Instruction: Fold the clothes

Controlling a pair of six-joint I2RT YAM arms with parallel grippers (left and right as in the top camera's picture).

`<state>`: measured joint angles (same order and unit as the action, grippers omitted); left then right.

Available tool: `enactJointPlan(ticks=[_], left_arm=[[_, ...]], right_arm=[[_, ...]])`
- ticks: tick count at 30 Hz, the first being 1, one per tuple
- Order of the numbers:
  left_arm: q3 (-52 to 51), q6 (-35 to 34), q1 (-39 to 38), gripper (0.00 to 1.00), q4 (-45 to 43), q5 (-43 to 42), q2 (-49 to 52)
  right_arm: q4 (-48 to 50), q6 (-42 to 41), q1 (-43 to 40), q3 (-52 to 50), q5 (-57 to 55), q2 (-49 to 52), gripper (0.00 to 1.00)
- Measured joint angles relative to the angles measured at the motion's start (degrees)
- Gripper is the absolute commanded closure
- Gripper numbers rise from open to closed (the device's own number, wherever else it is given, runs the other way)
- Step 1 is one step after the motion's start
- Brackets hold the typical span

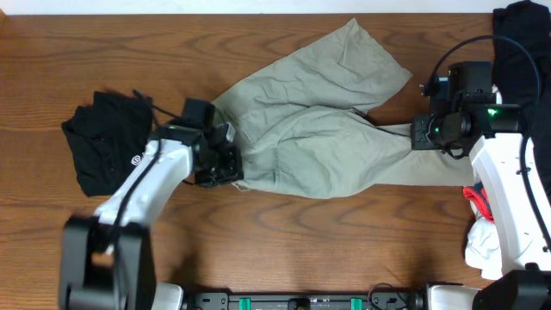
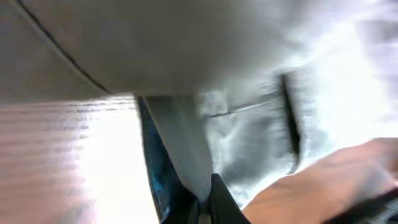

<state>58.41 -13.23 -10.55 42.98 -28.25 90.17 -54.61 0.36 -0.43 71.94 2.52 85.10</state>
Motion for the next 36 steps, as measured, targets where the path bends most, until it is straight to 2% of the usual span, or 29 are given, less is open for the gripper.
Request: enactJointPlan(ticks=[2,4,5,7,14,20,23,31,36], left_arm=[[2.51,0.04,0.15,0.94,1.75,-0.11,-4.59],[4.55,0.0,0.57,0.94,2.43,-0.22,-9.55],[5.14,-0.04,0.92,0.94,2.38,-0.31,-12.04],[5.62,-0.09,1.66,0.94,2.4,-0.33,-15.85],[5.62,-0.33,3.32,0.94,4.76,-0.31,-20.61],[5.62,-0.46,3.34,0.94,10.01,3.45,-19.65],[5.62,-0.46,3.34,0.94,10.4,5.03,-19.17],[5.62,-0.46,3.34,0.94,10.36,6.67,-19.12],[5.62,-0.46,3.34,0.94,10.36,6.99,-19.12]], right_arm=[[0.39,-0.48,-0.13,0.0,0.0,0.0,0.8],[0.7,-0.63,-0.44,0.0,-0.09,0.0,0.55],[0.81,-0.7,-0.7,0.0,-0.11,0.0,0.46],[0.94,-0.76,-1.11,0.0,-0.39,0.02,0.37],[-2.43,-0.79,-1.55,-0.02,-0.83,0.02,0.32],[-6.21,-1.99,-1.92,-3.52,-0.76,0.04,0.18],[-5.7,-4.35,-2.03,-7.8,-0.87,0.33,0.07],[-4.02,-11.8,-3.85,-16.92,-1.33,0.9,0.01],[-2.89,-16.96,-5.33,-20.72,-1.51,0.9,0.01]])
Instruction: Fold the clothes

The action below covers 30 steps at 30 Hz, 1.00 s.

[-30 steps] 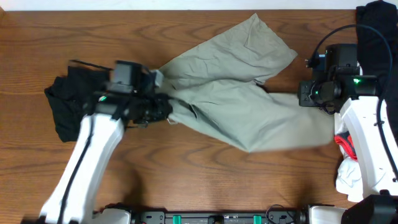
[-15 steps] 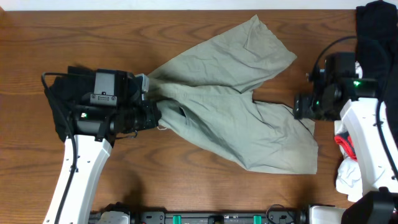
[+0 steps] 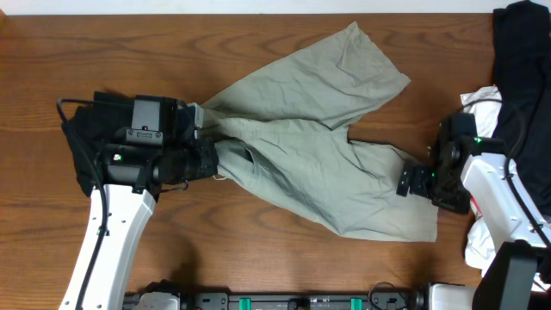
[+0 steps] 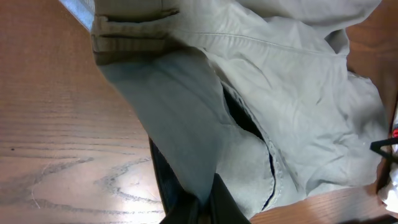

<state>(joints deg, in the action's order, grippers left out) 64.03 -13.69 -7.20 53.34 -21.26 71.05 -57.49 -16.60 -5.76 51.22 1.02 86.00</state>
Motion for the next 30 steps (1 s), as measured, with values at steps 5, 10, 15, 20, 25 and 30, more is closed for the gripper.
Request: enactJointPlan(ticks=[5,10,15,20,25,30], left_arm=[[0.0,0.0,0.0,0.94,0.0,0.28,0.0],[0.0,0.0,0.0,0.94,0.0,0.28,0.0],[0.0,0.0,-0.02,0.94,0.09,0.28,0.0],[0.0,0.0,0.0,0.94,0.28,0.28,0.0],[0.0,0.0,0.0,0.94,-1.53,0.68,0.0],[0.07,0.07,0.0,0.94,-7.89,4.02,0.0]], right_arm=[[3.17,-5.2,-0.52,-5.18,0.07,0.0,0.01],[8.26,-7.65,-0.55,-10.21,0.81,0.0,0.01],[12.22,-8.72,-0.57,-12.96,2.32,-0.7,0.19],[17.14,-7.87,-0.74,-14.6,5.53,-2.45,0.99],[20.81,-3.43,-0.74,-14.99,14.73,-1.95,0.99],[15.98,0.52,-0.74,-5.77,20.76,-3.23,0.99]])
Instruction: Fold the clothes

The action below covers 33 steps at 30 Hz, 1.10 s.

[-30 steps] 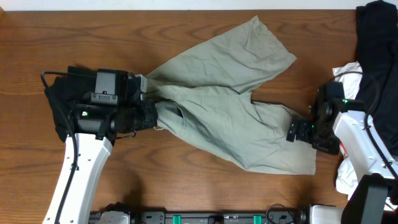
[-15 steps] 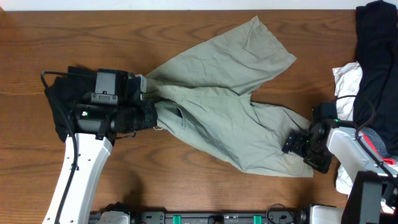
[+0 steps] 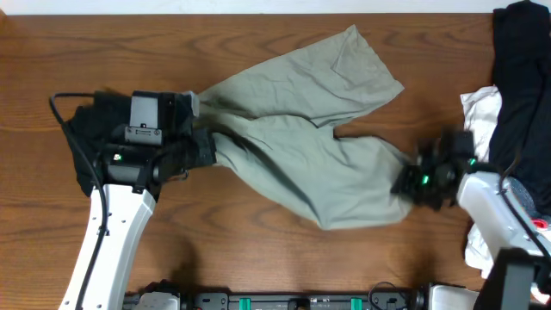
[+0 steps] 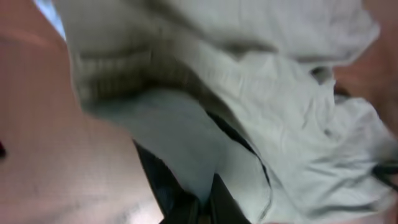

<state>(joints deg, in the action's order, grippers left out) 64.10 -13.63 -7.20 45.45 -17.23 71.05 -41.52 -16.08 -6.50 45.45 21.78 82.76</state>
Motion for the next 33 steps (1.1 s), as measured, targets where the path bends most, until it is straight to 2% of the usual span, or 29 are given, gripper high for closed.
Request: enactJointPlan(ticks=[8,14,25,29,33], left_arm=[[8.11,0.17,0.0,0.94,-4.11,2.05,0.24],[17.16,0.2,0.04,0.94,-2.03,1.2,-1.16],[25.66,0.17,0.02,0.94,-2.05,-5.53,-13.77],[26.38,0.2,0.02,0.94,-2.34,-5.57,-17.05],[26.71,0.2,0.02,0.94,-2.4,-6.01,-15.5]], right_arm=[[-7.48,4.31,0.0,35.65,2.62,-5.64,0.99],[-16.83,6.34,0.0,53.66,1.33,-6.49,0.99],[-28.41,8.57,0.0,74.29,-4.79,-6.6,0.99],[-29.55,8.76,0.0,76.13,-7.85,-6.93,0.99],[-31.17,8.92,0.0,76.35,-10.14,-5.79,0.99]])
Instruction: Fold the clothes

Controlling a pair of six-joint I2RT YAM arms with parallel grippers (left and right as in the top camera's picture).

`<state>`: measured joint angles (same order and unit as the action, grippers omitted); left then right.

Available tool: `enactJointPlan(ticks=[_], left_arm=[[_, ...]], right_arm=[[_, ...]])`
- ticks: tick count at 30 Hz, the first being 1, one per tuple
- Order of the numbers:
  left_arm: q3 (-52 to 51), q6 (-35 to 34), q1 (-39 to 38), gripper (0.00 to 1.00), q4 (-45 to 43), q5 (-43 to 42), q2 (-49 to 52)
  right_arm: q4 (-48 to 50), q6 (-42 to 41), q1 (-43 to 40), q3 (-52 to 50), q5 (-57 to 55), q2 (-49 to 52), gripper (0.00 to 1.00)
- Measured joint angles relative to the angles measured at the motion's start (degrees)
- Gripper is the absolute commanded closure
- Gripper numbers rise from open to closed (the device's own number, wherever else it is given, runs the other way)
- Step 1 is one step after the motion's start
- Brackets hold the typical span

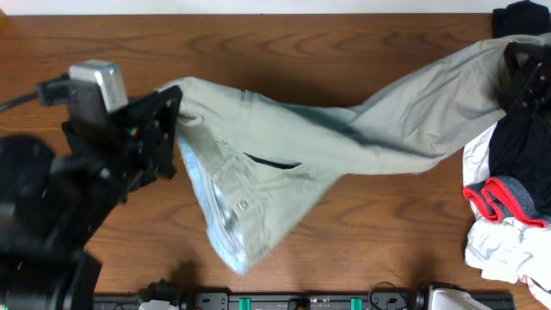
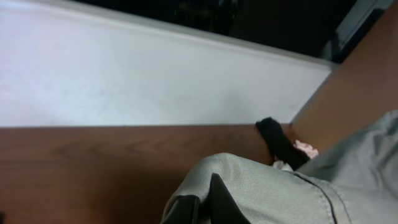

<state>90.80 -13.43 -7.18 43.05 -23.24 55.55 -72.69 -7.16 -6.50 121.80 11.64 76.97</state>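
Observation:
The khaki pants (image 1: pixel 344 138) hang lifted and stretched across the overhead view, waistband low at the left, one leg reaching up to the far right. My left gripper (image 1: pixel 175 112) is raised close to the camera and shut on the waist end. In the left wrist view its fingers (image 2: pixel 214 202) pinch a fold of the khaki pants (image 2: pixel 280 193), with the table far below. My right gripper (image 1: pixel 516 65) shows only as a dark shape at the leg's end, where the cloth is pulled taut.
A black garment (image 1: pixel 521 17) lies at the back right corner. White and red-grey clothes (image 1: pixel 499 228) are piled at the right edge. The left arm's body (image 1: pixel 52 198) covers the table's left side. A white wall (image 2: pixel 124 81) runs behind the table.
Both arms have risen. The pants, which lay on the table between them, now hang in the air, stretched from the left gripper to the far right. The left arm now fills the left of the overhead view.
The left gripper held the waistband beside the black garment and the right was at a leg end, pants spread on the table. Then the waist was further left and the leg lower right. Then the cloth was bunched closer. Now it hangs stretched between both grippers.

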Motion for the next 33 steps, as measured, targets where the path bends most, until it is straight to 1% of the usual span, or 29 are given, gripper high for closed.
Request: enactJointPlan(ticks=[3,5,7,9,12,14,15,17,20,23,25,27,28,30,33], left_arm=[[0.04,-0.02,0.0,0.94,-0.07,-0.28,5.05],[0.04,0.0,0.0,0.94,-0.94,-0.39,10.45],[0.04,0.04,0.02,0.94,-3.41,-0.37,15.96],[-0.02,0.17,0.13,0.94,-8.68,-0.37,22.91],[-0.11,0.22,0.48,0.94,-18.43,-0.63,31.43],[-0.13,-0.22,0.98,0.94,-25.88,-2.49,37.16],[0.0,-0.81,1.31,0.94,-28.26,-4.2,39.45],[1.53,-2.27,1.97,0.94,-30.56,-8.17,43.17],[7.67,-4.11,3.02,0.94,-30.62,-13.22,47.17],[16.37,-5.05,4.61,0.94,-25.05,-17.86,47.21],[21.16,-5.33,5.77,0.94,-21.55,-20.35,45.99],[23.56,-5.62,6.84,0.94,-16.28,-22.36,43.39],[24.52,-5.6,7.28,0.94,-12.22,-22.99,41.99],[25.51,-4.26,7.72,0.94,-1.03,-24.17,39.15],[25.55,-0.61,7.3,0.93,15.65,-24.37,37.79]], right_arm=[[-0.7,0.02,0.0,0.04,-0.87,2.84,0.99],[-0.81,0.02,0.0,0.09,-1.2,6.05,0.99],[-0.52,0.02,0.0,0.09,-1.36,9.7,0.99],[0.83,0.13,0.0,0.11,-1.42,14.36,0.99],[7.08,0.81,0.0,0.02,-1.16,21.79,0.99],[13.18,1.2,0.0,-0.04,-0.66,26.51,0.99],[16.24,1.44,0.0,-0.11,-0.2,28.89,0.99],[20.48,1.64,0.0,-0.48,0.57,31.47,0.99],[22.73,1.75,-0.15,0.11,1.27,32.28,0.99],[19.96,1.79,-1.16,4.9,1.9,32.13,0.99],[15.69,1.99,-1.95,8.61,1.86,31.41,0.99],[11.04,2.45,-2.4,10.91,1.77,30.14,0.99],[8.68,2.67,-2.4,11.76,1.57,29.53,0.99],[2.95,3.1,-2.34,12.68,1.09,28.33,0.99],[-7.5,3.69,-2.29,12.59,-1.01,27.69,0.99]])
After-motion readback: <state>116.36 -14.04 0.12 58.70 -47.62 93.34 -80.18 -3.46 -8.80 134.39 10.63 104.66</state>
